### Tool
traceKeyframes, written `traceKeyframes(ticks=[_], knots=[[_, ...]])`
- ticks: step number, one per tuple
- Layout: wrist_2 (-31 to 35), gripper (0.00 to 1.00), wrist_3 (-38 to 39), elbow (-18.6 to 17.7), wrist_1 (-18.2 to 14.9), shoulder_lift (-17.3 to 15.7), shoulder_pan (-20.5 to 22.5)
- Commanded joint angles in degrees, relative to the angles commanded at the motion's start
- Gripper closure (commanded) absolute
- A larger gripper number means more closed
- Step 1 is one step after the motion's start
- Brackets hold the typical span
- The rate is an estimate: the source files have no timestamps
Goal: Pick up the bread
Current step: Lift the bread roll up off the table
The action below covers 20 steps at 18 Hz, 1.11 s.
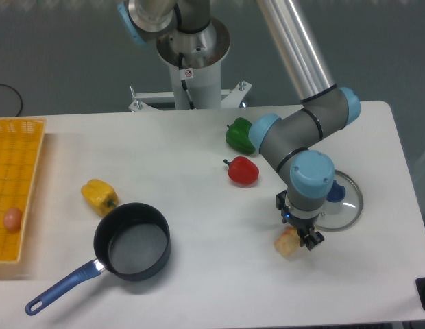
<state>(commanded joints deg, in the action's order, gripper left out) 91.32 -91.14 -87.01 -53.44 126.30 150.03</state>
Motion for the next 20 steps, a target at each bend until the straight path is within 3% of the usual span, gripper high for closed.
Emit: traceKeyframes(ticks=[5, 12, 20], knots=[[0.00, 0.50, 0.00, 0.26, -0.09, -1.23, 0.00], [-0.18, 0.52, -1.75, 0.00, -0.88, -5.79, 0.26], [0.09, 0.52, -11.34, 0.53, -5.80, -8.79, 0.79]])
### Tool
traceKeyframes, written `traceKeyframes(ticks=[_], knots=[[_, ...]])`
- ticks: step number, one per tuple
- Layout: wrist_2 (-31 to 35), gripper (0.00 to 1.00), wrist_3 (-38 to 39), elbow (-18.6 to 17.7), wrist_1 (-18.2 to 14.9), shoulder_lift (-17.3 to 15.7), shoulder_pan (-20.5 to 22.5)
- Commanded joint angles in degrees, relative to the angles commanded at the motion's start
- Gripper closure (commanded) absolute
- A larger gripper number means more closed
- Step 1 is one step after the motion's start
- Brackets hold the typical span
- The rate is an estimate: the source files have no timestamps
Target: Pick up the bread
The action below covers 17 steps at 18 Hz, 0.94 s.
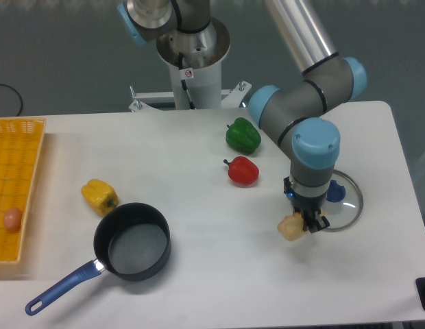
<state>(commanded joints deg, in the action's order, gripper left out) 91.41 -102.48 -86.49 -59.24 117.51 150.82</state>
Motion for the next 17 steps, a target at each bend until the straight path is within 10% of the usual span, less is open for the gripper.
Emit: traceKeyframes(ticks=[17], knots=[[0.00, 0.52, -2.55, 0.62, -0.35, 0.35, 1.76]])
